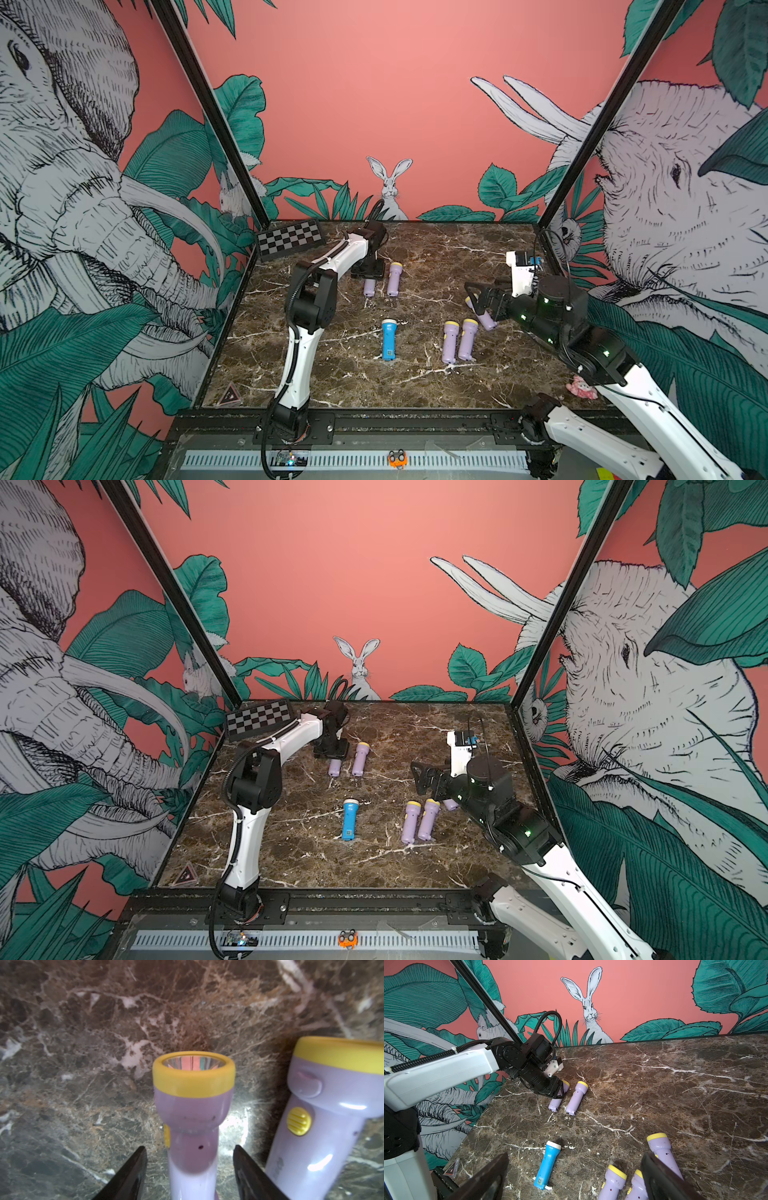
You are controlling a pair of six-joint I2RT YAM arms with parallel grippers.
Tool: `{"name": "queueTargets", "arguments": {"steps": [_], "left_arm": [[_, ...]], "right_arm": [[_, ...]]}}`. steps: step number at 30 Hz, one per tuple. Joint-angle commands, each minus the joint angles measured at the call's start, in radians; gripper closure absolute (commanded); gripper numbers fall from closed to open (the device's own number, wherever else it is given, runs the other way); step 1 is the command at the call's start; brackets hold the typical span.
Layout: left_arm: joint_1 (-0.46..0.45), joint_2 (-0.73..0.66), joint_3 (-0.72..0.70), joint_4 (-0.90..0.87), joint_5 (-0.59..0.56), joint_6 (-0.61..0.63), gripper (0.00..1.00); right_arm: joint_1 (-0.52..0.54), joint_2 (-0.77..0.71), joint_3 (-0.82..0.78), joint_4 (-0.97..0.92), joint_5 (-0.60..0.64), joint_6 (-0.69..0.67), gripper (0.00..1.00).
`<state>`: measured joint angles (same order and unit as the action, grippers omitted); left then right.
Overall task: Close the plug at the bottom of the flashlight
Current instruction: Place the flashlight at the center of the board, then pick up the flashlight from the center of the board.
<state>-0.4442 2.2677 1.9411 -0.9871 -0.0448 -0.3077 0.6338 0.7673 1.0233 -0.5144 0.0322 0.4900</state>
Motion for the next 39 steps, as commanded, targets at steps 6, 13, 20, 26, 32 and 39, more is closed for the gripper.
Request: {"name": "queueTargets", "arguments": {"steps": [6,13,20,26,32,39], "left_arm": [[-0.019,-0.408,-0.199,-0.005,0.078,-0.119,0.01],[-0.208,-0.672,-0.582,0.045,0.108,-0.324,0.01],[-0.429,-0.673,-0.728,0.117,0.113,-0.542,0.01],[-0.491,-0.569,-0.708,0.074,0.071,-0.581,0.02],[-0.492,-0.505,-0.705,0.097,-0.007,-0.571,0.11],[-0.493,-0.431,-0.725,0.145,-0.044,-0.55,0.18]], "right_arm": [[-0.005,-0.042,0.009,-0.02,0.022,-0.022,0.01],[-0.005,-0.045,0.003,-0.026,0.053,-0.048,0.01],[-0.004,-0.027,-0.009,-0.001,0.027,-0.033,0.01],[-0.005,-0.038,0.001,-0.015,0.034,-0.047,0.01],[-0.005,-0.042,-0.006,-0.015,0.027,-0.051,0.01],[-0.005,-0.047,-0.001,-0.022,0.028,-0.063,0.01]]}}
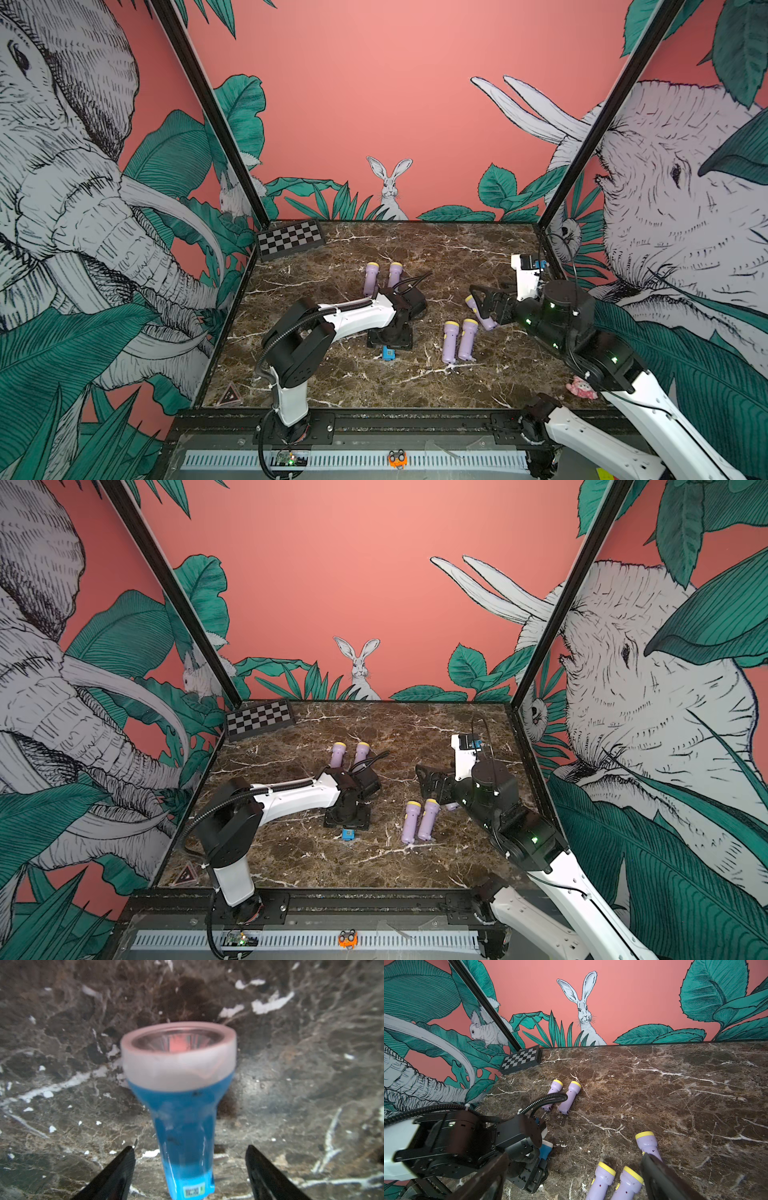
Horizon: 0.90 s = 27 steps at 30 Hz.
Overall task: Close the plug at the bottom of the flashlight
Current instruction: Pick up the flashlight from the center of the board.
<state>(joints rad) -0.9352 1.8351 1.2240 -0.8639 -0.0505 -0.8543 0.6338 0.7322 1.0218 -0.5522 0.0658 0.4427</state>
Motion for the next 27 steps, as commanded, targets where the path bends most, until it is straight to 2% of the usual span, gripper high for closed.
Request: {"name": "queueTargets", "arguments": {"steps": [1,6,12,15,18,27], "left_arm": [[-0.002,0.013,-0.007,0.026,-0.042,-0.001,0.19],[-0.004,0.05,0.023,0.032,-0.088,0.014,0.2],[-0.004,0.073,0.015,0.039,-0.103,0.022,0.29],[-0.004,0.082,0.023,0.027,-0.108,0.026,0.42],[-0.004,0.078,0.015,0.023,-0.109,0.018,0.46],[-0.003,0.057,0.004,-0.001,-0.13,0.025,0.74]], "right_arm": [[-0.005,-0.014,-0.004,0.018,-0.005,-0.016,0.01],[-0.004,-0.01,-0.018,0.03,-0.013,-0.009,0.01],[-0.004,-0.016,-0.025,0.024,-0.008,-0.007,0.01],[-0.005,-0.018,-0.026,0.026,-0.004,-0.006,0.01],[-0.004,-0.017,-0.029,0.027,-0.004,-0.004,0.01],[-0.005,-0.012,-0.036,0.032,-0.013,0.005,0.01]]}}
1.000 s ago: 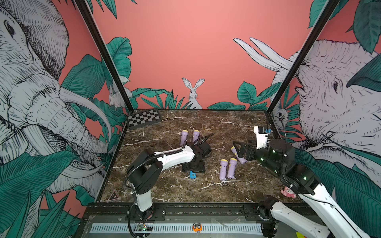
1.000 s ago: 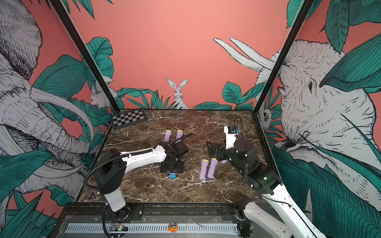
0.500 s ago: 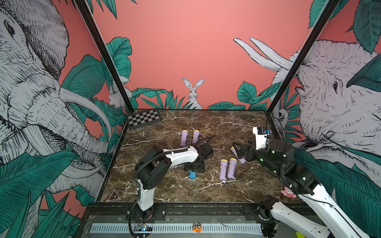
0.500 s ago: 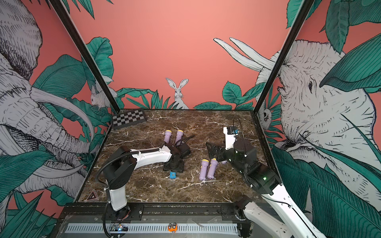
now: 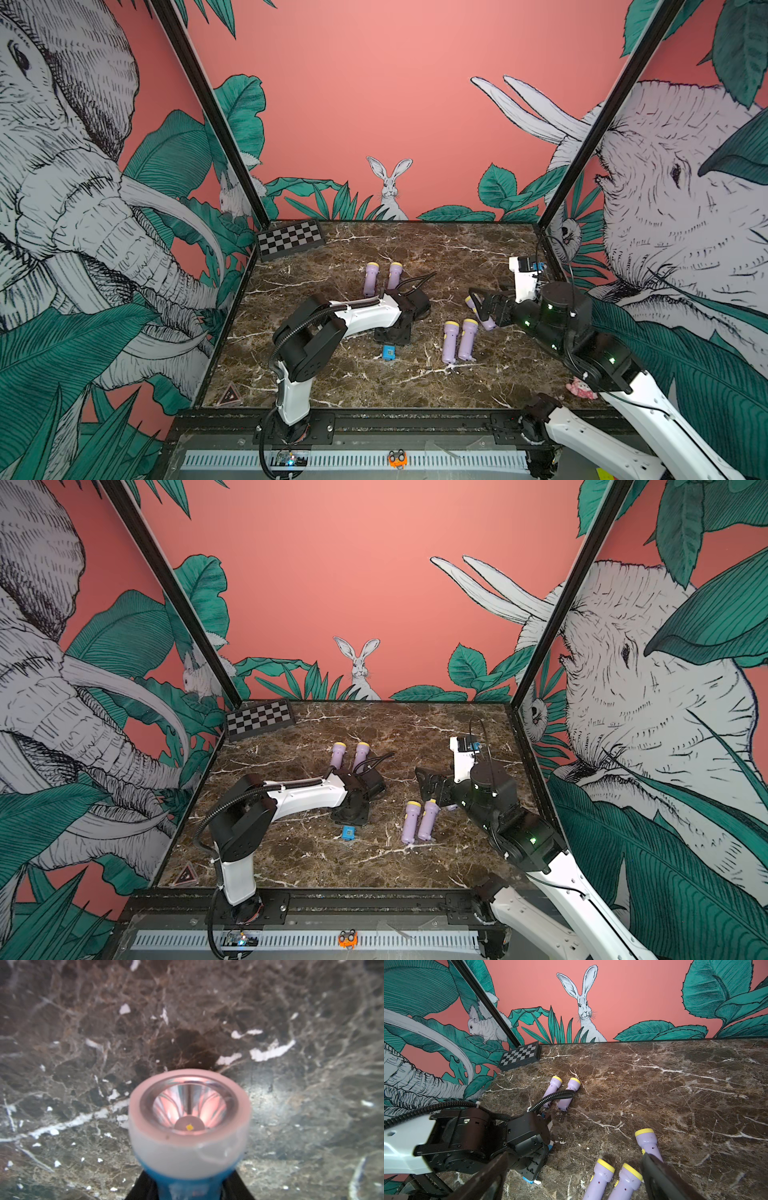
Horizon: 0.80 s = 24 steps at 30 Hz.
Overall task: Close the plug at the bottom of the flashlight
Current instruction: Pick up the flashlight from the center of the board.
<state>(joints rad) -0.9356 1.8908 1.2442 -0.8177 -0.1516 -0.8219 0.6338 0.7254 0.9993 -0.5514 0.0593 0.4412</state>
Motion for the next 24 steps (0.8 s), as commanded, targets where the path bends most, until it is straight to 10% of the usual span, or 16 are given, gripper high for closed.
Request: {"name": "queueTargets", "arguments": {"steps": [1,5,10,18,24], "left_arm": [[-0.003,-0.003,-0.013,-0.053,-0.029,-0.005,0.77],[-0.002,-0.047,0.029,-0.098,-0.034,0.004,1.0],[0.002,-0.207,0.086,-0.058,0.009,0.017,1.0],[0.112,-0.688,-0.337,0.893,0.264,-0.222,1.0],[0.186,-0.744,-0.559,1.423,0.241,-0.482,1.0]], "right_arm": [[-0.006,-0.004,-0.011,0.031,-0.007,0.008,0.01],[-0.005,-0.006,-0.013,0.034,-0.011,0.014,0.01],[-0.005,-0.01,-0.06,0.103,-0.093,0.057,0.01],[-0.004,-0.068,-0.246,0.463,-0.237,0.31,0.01],[-0.005,0.037,-0.392,0.901,-0.334,0.643,0.01]]}}
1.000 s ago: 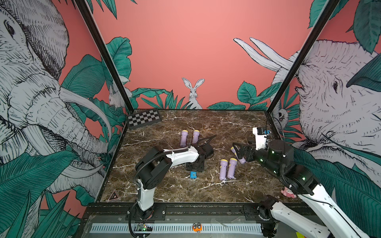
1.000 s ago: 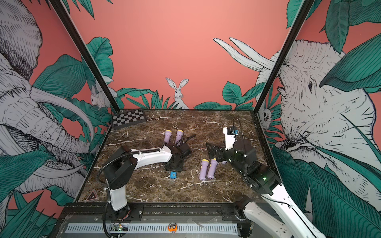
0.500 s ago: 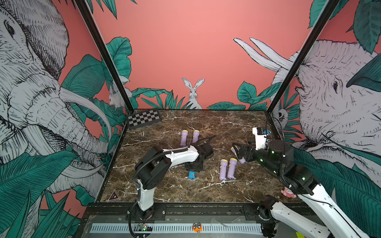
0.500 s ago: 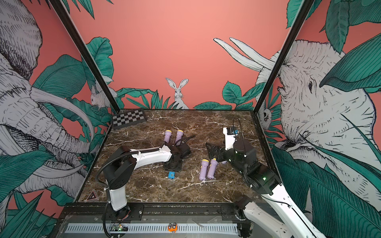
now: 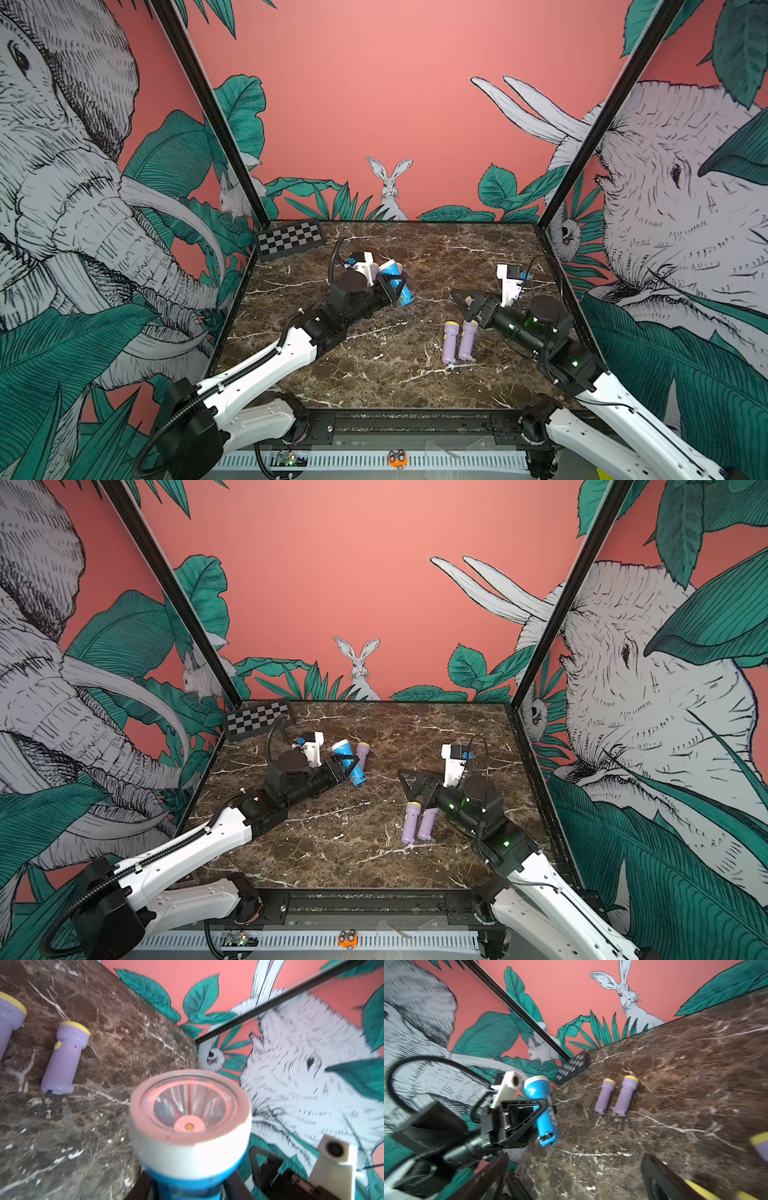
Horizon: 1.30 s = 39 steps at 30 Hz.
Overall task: Close the plug at the bottom of the flashlight
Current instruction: Pick up the flashlight from the center of the board.
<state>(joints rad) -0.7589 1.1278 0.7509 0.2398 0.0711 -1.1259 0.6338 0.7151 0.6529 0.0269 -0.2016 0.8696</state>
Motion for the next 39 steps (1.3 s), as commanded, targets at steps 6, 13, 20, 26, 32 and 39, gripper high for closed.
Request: {"name": "queueTargets", "arguments": {"steps": [6,13,20,26,32,39], "left_arm": [[0.013,0.121,-0.122,0.779,0.008,-0.309,1.0],[0.014,0.143,-0.162,0.864,-0.032,-0.325,1.0],[0.014,0.172,-0.216,0.944,-0.073,-0.354,1.0],[0.015,0.187,-0.22,0.975,-0.071,-0.365,1.0],[0.015,0.187,-0.229,0.981,-0.068,-0.377,1.0],[0.015,0.188,-0.24,0.981,-0.065,-0.387,1.0]], "right_arm": [[0.008,0.218,-0.123,0.685,-0.121,0.413,0.01],[0.038,0.257,-0.133,0.712,-0.073,0.41,0.01],[0.094,0.324,-0.139,0.773,-0.039,0.429,0.01],[0.129,0.384,-0.13,0.811,-0.004,0.425,0.01],[0.132,0.443,-0.134,0.865,0.014,0.446,0.01],[0.13,0.485,-0.111,0.87,0.007,0.447,0.01]]}}
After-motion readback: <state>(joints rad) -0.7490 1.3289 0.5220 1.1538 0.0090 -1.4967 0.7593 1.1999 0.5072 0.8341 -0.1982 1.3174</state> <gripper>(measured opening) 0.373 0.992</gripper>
